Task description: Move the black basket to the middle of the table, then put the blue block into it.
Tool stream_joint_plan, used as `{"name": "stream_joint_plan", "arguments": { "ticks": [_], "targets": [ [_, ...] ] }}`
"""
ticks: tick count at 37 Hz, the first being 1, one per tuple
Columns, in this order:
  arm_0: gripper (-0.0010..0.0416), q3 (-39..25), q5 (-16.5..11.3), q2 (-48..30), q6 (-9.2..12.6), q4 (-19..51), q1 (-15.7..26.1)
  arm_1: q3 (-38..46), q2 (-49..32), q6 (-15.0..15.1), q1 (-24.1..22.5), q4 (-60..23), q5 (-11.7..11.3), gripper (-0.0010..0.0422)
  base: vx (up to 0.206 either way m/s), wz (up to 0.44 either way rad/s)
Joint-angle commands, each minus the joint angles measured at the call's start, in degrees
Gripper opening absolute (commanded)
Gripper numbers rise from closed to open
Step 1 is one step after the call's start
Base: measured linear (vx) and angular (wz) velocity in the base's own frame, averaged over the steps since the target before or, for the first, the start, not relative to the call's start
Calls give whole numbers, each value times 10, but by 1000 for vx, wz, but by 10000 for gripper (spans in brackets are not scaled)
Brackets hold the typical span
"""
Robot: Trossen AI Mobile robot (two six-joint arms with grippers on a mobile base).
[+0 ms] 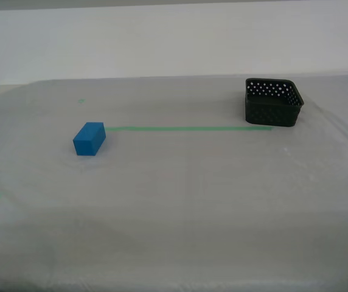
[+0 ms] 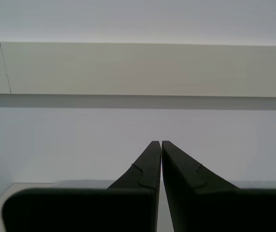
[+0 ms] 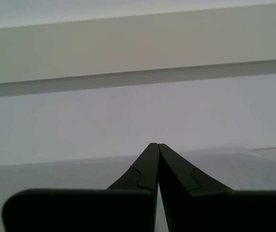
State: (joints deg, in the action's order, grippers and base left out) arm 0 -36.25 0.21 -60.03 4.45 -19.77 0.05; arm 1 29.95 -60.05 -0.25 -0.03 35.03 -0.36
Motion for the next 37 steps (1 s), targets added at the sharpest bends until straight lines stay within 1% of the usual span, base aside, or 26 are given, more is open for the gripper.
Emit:
{"name": "stream_joint_plan", "arguments": {
  "ticks": [1, 8, 17, 24, 32, 35, 37],
  "targets": [
    [0, -21, -2, 0, 5, 44, 0, 0, 0, 1, 0, 2, 0, 0, 0, 0],
    [0, -61, -2, 0, 5, 119, 0, 0, 0, 1, 0, 2, 0, 0, 0, 0],
    [1, -133, -2, 0, 5, 234, 0, 0, 0, 1, 0, 2, 0, 0, 0, 0],
    [1, -183, -2, 0, 7, 301, 0, 0, 0, 1, 0, 2, 0, 0, 0, 0],
    [0, -225, -2, 0, 37, 386, 0, 0, 0, 1, 0, 2, 0, 0, 0, 0],
    [0, -231, -2, 0, 52, 407, 0, 0, 0, 1, 0, 2, 0, 0, 0, 0],
    [0, -231, -2, 0, 67, 413, 0, 0, 0, 1, 0, 2, 0, 0, 0, 0]
  ]
}}
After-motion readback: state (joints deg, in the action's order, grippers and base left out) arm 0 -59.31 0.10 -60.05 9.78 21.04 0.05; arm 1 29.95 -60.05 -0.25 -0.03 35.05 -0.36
